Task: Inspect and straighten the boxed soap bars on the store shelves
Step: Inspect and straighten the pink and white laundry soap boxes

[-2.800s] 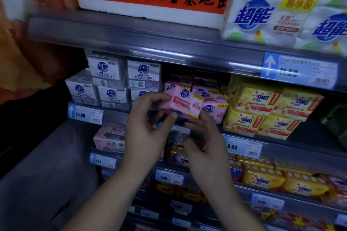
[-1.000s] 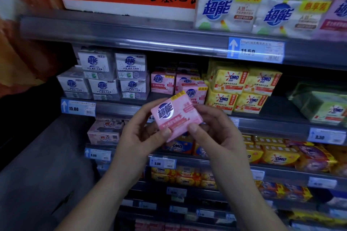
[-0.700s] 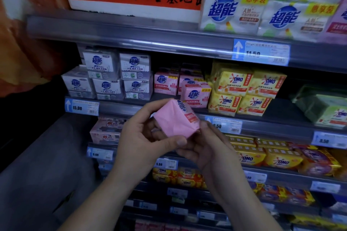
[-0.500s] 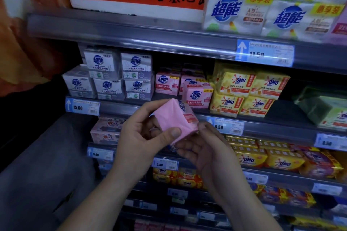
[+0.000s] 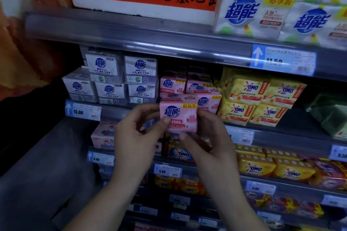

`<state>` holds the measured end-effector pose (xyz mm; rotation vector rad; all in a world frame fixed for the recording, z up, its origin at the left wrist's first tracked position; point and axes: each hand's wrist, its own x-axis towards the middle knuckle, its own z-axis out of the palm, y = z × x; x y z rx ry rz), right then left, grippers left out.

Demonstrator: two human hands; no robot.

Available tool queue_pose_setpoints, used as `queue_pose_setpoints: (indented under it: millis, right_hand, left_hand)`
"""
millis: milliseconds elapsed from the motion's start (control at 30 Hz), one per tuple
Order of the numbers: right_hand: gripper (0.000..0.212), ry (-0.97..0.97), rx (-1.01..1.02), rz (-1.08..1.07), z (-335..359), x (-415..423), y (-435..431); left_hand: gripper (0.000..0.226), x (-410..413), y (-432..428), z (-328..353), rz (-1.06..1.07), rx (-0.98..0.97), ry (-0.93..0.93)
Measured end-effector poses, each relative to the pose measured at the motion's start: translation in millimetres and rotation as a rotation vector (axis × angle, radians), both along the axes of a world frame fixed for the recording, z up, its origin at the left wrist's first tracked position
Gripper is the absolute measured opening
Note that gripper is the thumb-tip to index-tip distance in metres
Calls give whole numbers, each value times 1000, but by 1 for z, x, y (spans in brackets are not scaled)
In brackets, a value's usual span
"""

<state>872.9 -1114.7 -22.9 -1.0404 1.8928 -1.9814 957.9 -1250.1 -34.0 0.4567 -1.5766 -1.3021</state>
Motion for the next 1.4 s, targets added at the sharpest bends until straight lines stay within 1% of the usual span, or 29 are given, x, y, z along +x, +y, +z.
queue_pose_setpoints:
  millis: [67, 167, 333, 400, 533, 633, 767, 833, 900, 967, 1033, 1067, 1167, 1233, 1300, 1400]
  right_hand:
    - [50, 44, 69, -15, 2, -4, -8]
    - [53, 50, 150, -23, 3, -12, -20]
    - [59, 21, 180, 0, 4, -18, -30]
    - [59, 21, 183, 16, 4, -19, -32]
    - [54, 16, 200, 7, 0, -22, -35]
    - [55, 30, 238, 17, 1, -23, -37]
    - [49, 47, 229, 1, 2, -20, -38]
    - [40, 55, 187, -46, 1, -17, -37]
    - [31, 74, 117, -90, 2, -15, -37]
    - [28, 102, 80, -92, 7, -14, -43]
    - [29, 117, 70, -49, 15, -14, -54]
    - [35, 123, 75, -15, 20, -14, -63]
    - [61, 150, 149, 53, 29, -16, -91]
    - [70, 165, 189, 69, 34, -18, -109]
    - [65, 159, 176, 91, 37, -22, -123]
    - [53, 161, 143, 134, 39, -24, -130]
  left_hand:
    - [19, -6, -6, 1, 44, 8, 17]
    - [19, -18, -15, 2, 77, 15, 33]
    - [21, -32, -33, 2, 64, 41, 7]
    - [25, -34, -39, 1, 43, 19, -13]
    - [37, -37, -43, -2, 43, -71, -129]
    - [39, -41, -41, -1, 111, -130, -183]
    - [35, -45, -44, 5, 166, -133, -236]
    - [31, -43, -45, 5, 137, -100, -237]
    - [27, -36, -44, 3, 115, -70, -199]
    - [26, -25, -44, 2, 194, -79, -130]
    - [31, -16, -47, 4, 309, -119, -68]
    - [36, -13, -49, 7, 345, -142, -49]
    - [55, -8, -52, 13, 343, -166, -73]
    - [67, -7, -51, 14, 314, -163, -125]
    - [74, -6, -49, 16, 300, -151, -163]
    - [75, -5, -51, 23, 304, -152, -195]
